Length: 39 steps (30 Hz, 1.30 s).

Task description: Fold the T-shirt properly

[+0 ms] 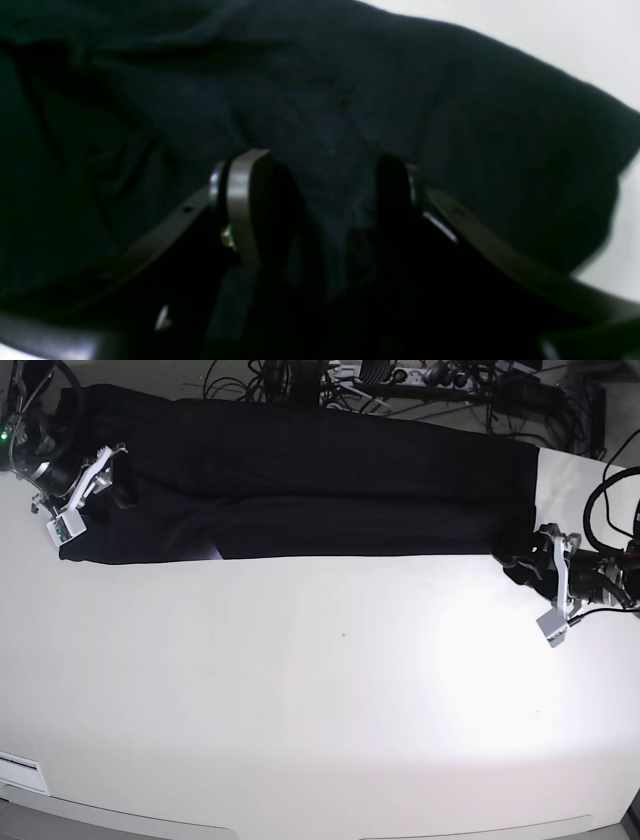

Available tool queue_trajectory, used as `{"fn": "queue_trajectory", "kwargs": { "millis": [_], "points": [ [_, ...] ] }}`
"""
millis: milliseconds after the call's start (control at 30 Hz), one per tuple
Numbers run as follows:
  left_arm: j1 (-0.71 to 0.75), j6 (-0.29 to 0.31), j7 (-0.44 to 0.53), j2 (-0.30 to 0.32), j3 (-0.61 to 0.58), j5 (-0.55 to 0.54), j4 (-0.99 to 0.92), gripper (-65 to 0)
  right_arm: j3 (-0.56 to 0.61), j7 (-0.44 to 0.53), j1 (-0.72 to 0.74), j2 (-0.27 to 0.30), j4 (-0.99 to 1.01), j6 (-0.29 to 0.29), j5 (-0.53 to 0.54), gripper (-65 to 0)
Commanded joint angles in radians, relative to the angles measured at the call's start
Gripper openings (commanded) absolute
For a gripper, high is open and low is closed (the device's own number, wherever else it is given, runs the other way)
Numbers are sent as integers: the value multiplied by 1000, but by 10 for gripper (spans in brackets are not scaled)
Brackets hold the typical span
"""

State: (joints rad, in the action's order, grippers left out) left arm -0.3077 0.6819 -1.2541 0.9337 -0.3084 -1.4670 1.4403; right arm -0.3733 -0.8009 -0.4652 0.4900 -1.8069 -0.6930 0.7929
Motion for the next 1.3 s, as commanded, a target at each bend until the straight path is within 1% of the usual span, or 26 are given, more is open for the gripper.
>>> {"fn": "queue_trajectory", "kwargs": {
  "millis": [0, 33, 100, 133, 233, 333, 400, 433, 533, 567, 600, 733, 867, 933, 967, 1033, 1100, 1167, 1267],
  "points": [
    [-19, 2, 5, 25, 11, -17, 13, -347, 0, 23, 5, 17, -7, -5, 19, -366],
    [-19, 2, 5, 25, 11, -17, 13, -347, 5, 23, 9, 17, -8, -5, 22, -434],
    [-19, 2, 5, 25, 11, -17, 13, -347, 6, 19, 14, 18, -11, -5, 65, -599],
    [-19, 2, 5, 25, 11, -17, 13, -347, 6, 19, 14, 19, -14, -5, 96, -650],
    [-19, 2, 5, 25, 11, -17, 13, -347, 6, 19, 14, 21, -30, -5, 153, -650],
    [-19, 2, 5, 25, 11, -17, 13, -347, 6, 19, 14, 21, -56, -5, 147, -650],
    [-19, 2, 5, 25, 11, -17, 13, -347, 6, 21, 14, 21, -63, -5, 119, -647],
    [-19, 2, 5, 25, 11, -17, 13, -347, 6, 21, 17, 20, -63, -5, 97, -598],
    [-19, 2, 5, 25, 11, -17, 13, -347, 6, 41, 16, 20, -62, -5, -8, -391],
    [-19, 2, 6, 24, 11, -17, 13, -347, 6, 51, 16, 20, -62, 0, -42, -339],
    [-19, 2, 13, 24, 11, -17, 13, -347, 6, 56, 16, 20, -62, 7, -66, -316],
    [-19, 2, 23, 24, 11, -17, 13, -347, 6, 76, 16, 20, -53, 36, -121, -316],
    [-19, 2, 23, 25, 11, -17, 13, -347, 8, 75, 16, 20, -25, 38, -113, -319],
    [-19, 2, 23, 25, 11, -17, 13, -347, 8, 70, 14, 20, -21, 38, -109, -331],
    [-19, 2, 23, 25, 11, -17, 13, -347, 8, 63, 14, 20, -21, 37, -101, -356],
    [-19, 2, 23, 24, 11, -17, 13, -347, 8, 48, 14, 20, -21, 30, -50, -421],
    [-19, 2, 23, 25, 11, -17, 13, -347, 8, 37, 14, 20, -21, 0, 21, -484],
    [-19, 2, 23, 25, 11, -17, 13, -347, 8, 37, 14, 20, -21, -5, 80, -518],
    [-19, 2, 23, 25, 11, -17, 13, -347, 8, 37, 14, 20, -21, -5, 132, -579]
  ]
}}
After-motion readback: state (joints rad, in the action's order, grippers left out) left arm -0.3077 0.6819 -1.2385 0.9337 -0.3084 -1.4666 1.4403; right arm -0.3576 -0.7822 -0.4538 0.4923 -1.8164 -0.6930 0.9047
